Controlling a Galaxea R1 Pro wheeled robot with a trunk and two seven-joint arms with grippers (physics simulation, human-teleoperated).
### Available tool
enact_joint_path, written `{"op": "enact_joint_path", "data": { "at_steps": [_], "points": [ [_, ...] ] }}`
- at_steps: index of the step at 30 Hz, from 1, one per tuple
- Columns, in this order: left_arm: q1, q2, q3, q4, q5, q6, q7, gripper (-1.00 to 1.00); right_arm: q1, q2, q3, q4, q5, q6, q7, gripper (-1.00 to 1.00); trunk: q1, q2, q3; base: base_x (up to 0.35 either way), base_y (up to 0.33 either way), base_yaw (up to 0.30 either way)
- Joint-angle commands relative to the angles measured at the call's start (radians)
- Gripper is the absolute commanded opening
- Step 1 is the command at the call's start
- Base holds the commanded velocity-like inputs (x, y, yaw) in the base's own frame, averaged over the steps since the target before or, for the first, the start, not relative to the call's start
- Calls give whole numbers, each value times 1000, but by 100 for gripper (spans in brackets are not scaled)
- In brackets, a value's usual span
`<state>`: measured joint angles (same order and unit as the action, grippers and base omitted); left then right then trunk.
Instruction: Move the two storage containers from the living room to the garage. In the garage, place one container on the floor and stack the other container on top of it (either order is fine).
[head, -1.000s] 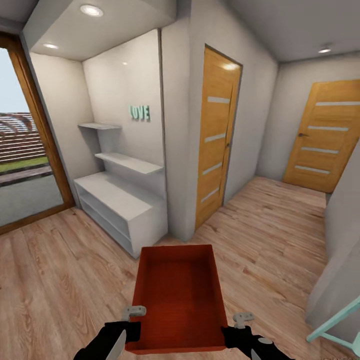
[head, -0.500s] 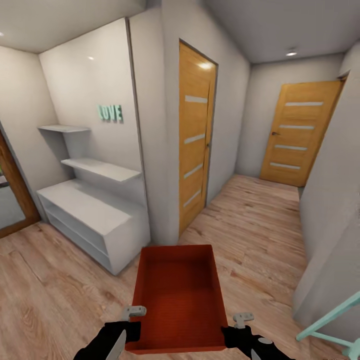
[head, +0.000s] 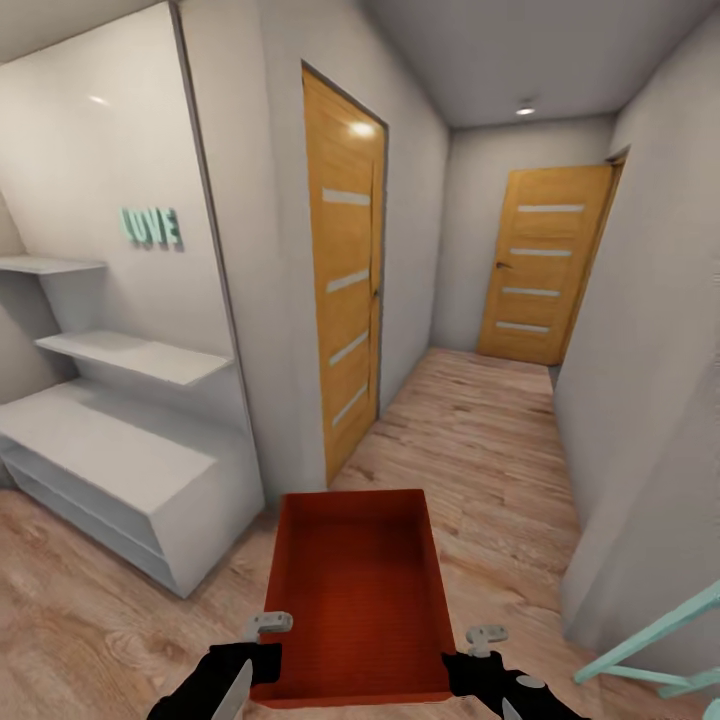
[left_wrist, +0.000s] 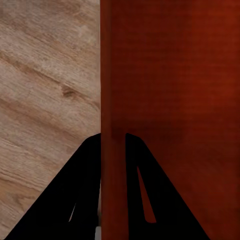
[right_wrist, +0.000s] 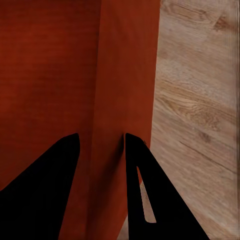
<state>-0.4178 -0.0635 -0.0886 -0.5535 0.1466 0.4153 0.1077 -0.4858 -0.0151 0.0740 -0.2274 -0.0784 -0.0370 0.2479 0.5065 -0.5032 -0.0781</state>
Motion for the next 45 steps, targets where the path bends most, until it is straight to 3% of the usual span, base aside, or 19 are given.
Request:
{"op": "enact_joint_path", "data": {
  "at_steps": [1,45],
  "points": [
    [-1,1,13,-5,-16,-26,24,-100,0,18,8,2,-11,-4,17,-100,1,-2,-2,322,83,-269],
    [-1,-1,12,-5,-16,-26,24,-100,0,18,7,2,-11,-4,17,-100,1,-2,-2,322,83,-217]
  ]
}}
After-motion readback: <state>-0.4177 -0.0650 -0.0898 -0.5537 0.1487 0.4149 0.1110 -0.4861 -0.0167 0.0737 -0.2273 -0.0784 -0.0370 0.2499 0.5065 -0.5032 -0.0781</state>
